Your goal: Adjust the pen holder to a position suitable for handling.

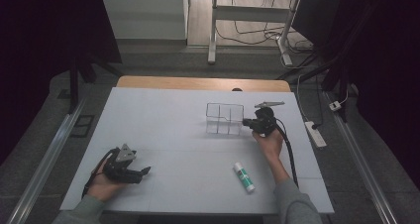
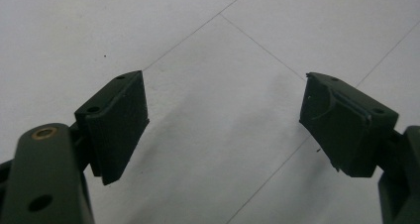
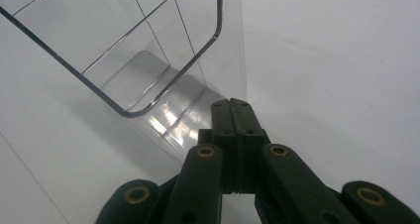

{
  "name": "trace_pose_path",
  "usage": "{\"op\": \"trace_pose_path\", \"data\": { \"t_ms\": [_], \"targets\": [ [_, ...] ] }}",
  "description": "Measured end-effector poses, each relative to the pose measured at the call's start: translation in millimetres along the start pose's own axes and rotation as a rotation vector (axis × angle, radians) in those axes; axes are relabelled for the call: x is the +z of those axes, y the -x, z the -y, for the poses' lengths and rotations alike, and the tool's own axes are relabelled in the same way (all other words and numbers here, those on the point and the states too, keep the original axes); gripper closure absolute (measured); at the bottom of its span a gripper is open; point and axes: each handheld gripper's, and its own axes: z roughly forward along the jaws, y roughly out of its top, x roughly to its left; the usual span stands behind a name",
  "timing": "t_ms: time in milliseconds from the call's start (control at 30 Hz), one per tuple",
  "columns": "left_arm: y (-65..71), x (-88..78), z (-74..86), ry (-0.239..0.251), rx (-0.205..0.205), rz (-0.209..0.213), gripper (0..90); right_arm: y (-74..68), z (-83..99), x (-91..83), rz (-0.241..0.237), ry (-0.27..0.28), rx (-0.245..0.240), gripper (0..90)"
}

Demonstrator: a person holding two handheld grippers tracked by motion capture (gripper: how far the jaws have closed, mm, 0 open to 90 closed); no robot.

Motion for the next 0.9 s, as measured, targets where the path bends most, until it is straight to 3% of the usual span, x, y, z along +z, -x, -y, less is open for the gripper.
{"op": "trace_pose_path", "data": {
  "t_ms": [633,900],
  "targets": [
    [-0.5,0.3,0.4,-0.005,0.001,-0.001,18.6,-20.4,-12.0,24.9,-0.040,0.002,-0.028,89.1],
    [-0.2,0.3,0.5,-0.006,0.003,-0.001,18.6,-21.5,-13.1,27.4,-0.044,0.004,-0.026,89.1]
  ]
}}
